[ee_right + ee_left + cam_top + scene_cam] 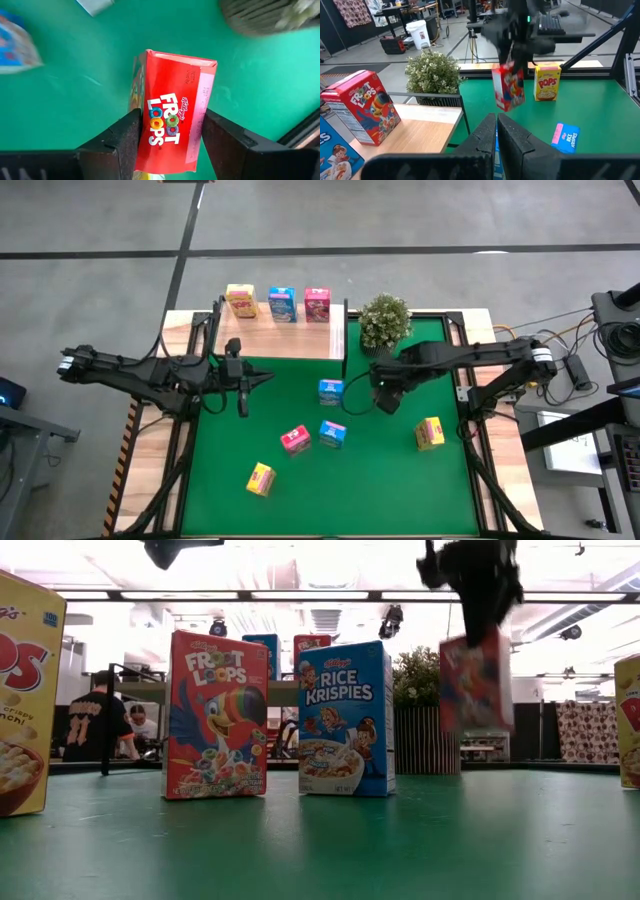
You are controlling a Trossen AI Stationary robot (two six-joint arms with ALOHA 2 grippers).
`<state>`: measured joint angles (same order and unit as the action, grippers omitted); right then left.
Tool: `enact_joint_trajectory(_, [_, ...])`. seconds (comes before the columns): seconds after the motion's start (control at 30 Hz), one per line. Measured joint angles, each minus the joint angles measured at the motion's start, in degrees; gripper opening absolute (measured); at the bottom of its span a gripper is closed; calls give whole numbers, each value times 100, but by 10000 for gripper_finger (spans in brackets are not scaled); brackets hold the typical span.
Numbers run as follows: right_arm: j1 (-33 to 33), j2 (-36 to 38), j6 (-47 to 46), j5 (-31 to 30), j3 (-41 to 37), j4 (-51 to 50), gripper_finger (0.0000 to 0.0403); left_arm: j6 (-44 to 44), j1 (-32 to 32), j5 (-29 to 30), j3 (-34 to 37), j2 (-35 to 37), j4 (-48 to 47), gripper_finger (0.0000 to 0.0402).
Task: Stack cereal on shelf
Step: Put the right red cereal box on the shelf aligned with the other red cereal box
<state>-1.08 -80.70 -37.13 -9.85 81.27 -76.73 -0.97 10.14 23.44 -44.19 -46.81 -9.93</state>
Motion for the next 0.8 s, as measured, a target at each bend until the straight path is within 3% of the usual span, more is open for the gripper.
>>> enact_joint_trajectory(0.37, [-2,-79,1000,-340,2027,120,183,0,-1,-2,77,2,2,0])
enact_joint_trajectory(0.8, [168,-300,2919,-520,2633,1787,183,-154,-1,-15,453,51,454,0])
